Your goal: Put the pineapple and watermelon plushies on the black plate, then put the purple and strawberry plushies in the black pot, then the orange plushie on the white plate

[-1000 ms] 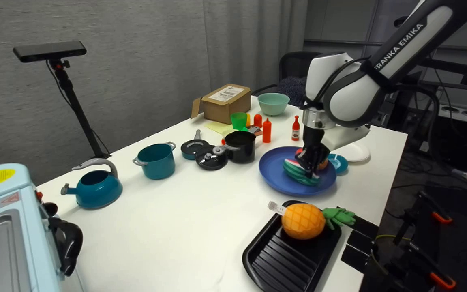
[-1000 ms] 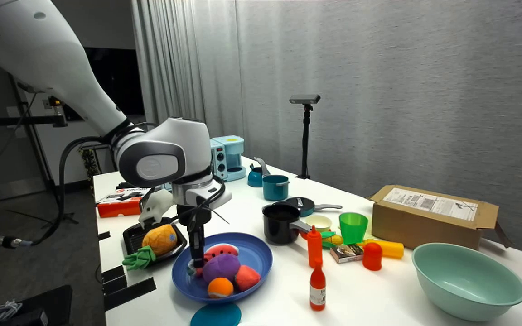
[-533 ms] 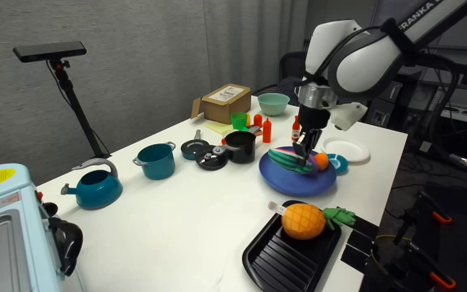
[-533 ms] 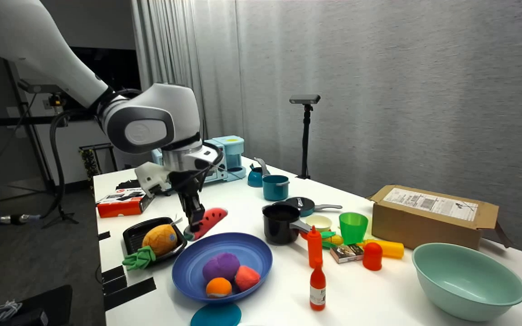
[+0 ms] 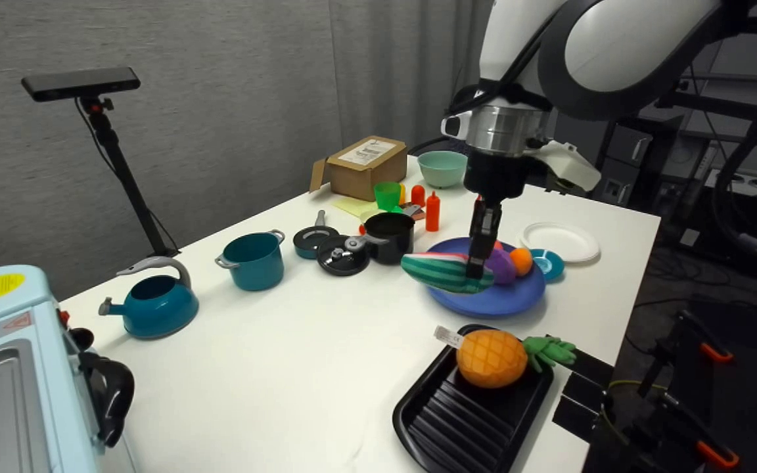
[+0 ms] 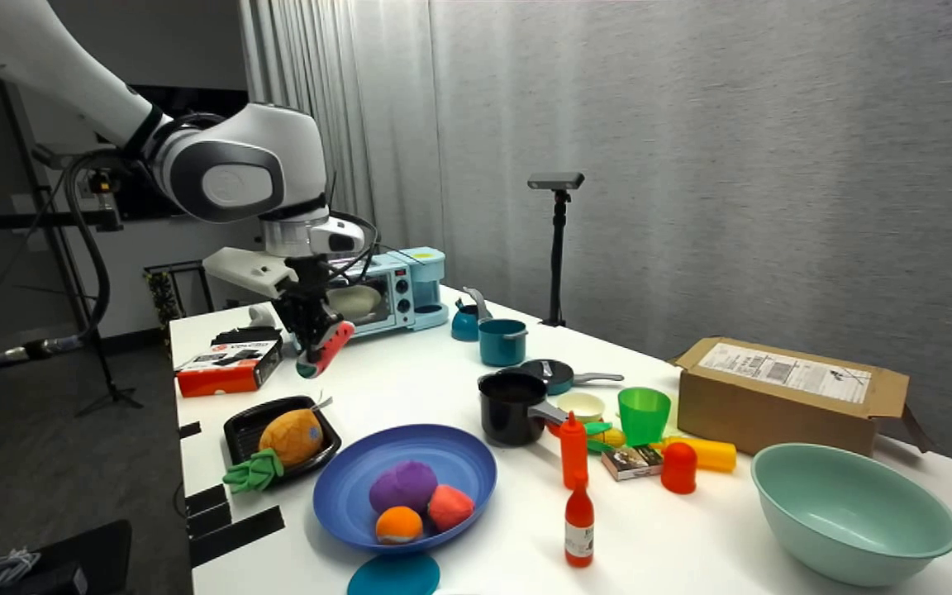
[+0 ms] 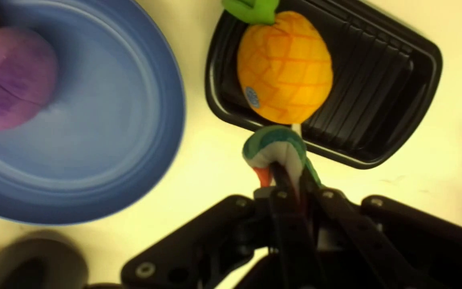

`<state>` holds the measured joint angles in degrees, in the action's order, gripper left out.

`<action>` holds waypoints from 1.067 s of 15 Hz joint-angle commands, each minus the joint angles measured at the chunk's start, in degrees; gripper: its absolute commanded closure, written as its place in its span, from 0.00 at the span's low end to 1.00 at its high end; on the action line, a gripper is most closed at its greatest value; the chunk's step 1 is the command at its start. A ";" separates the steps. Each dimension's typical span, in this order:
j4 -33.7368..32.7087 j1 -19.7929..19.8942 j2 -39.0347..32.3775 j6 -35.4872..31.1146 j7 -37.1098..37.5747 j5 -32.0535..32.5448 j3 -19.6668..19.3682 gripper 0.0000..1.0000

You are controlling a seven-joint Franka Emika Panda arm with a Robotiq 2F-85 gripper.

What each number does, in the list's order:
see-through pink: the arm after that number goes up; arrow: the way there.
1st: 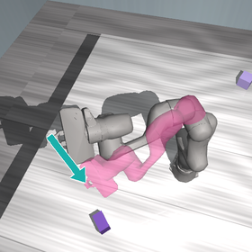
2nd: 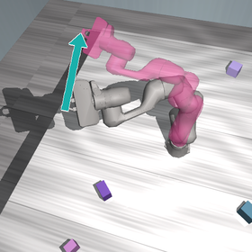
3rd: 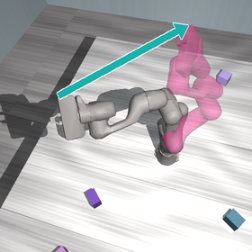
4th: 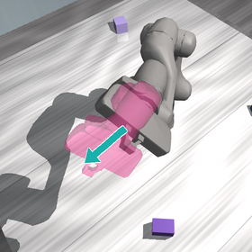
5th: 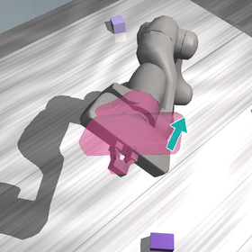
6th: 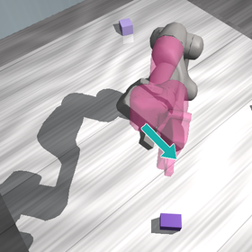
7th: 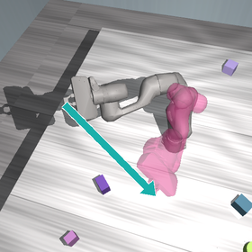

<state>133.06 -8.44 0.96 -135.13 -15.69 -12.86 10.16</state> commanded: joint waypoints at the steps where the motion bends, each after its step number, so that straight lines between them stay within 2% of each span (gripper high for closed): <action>1: -3.51 -3.73 -3.58 0.89 -4.78 -0.07 2.83 0.98; 2: -2.35 -4.18 -1.20 2.42 -6.95 -0.45 3.34 0.98; 4: -2.59 -5.63 -2.08 2.52 -8.96 -0.01 4.83 0.98; 8: -2.39 -7.13 -4.80 2.21 -8.06 2.87 6.39 0.98; 16: -2.64 -7.22 -11.10 -0.58 -4.29 11.76 6.43 0.98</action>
<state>131.77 -15.69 -8.27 -135.09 -21.54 -3.76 16.60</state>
